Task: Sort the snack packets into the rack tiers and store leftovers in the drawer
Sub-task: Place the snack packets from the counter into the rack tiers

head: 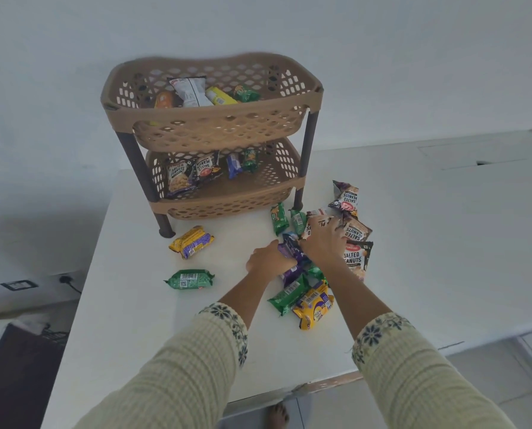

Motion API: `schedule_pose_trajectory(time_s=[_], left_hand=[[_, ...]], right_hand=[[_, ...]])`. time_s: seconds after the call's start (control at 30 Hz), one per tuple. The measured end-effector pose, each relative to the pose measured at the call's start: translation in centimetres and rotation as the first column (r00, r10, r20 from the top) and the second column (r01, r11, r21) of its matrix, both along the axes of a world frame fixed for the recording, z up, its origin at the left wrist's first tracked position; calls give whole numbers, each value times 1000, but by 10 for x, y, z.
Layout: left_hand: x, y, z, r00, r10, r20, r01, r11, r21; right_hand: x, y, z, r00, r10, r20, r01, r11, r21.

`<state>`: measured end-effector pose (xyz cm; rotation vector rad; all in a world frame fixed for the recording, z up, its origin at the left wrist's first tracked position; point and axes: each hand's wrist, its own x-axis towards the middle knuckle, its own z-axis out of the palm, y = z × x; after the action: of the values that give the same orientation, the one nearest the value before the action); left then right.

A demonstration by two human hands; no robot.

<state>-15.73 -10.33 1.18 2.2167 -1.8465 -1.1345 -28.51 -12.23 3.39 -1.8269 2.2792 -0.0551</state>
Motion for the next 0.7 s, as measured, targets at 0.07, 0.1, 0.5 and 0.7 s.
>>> schedule_pose_trajectory(time_s=[0.07, 0.1, 0.5, 0.7], left_hand=[[-2, 0, 5, 994, 58, -91, -56, 998, 33], [-2, 0, 7, 989, 84, -121, -79, 996, 46], [42, -5, 8, 864, 263, -430, -304, 952, -27], [60, -14, 25, 719, 317, -619, -432, 901, -39]], right_hand=[[0, 1, 0, 1000, 9, 3, -9, 999, -31], [-1, 1, -1, 1000, 16, 18, -15, 999, -49], [-7, -10, 4, 931, 24, 364, 43, 983, -176], [5, -21, 25, 911, 103, 399, -2, 969, -246]])
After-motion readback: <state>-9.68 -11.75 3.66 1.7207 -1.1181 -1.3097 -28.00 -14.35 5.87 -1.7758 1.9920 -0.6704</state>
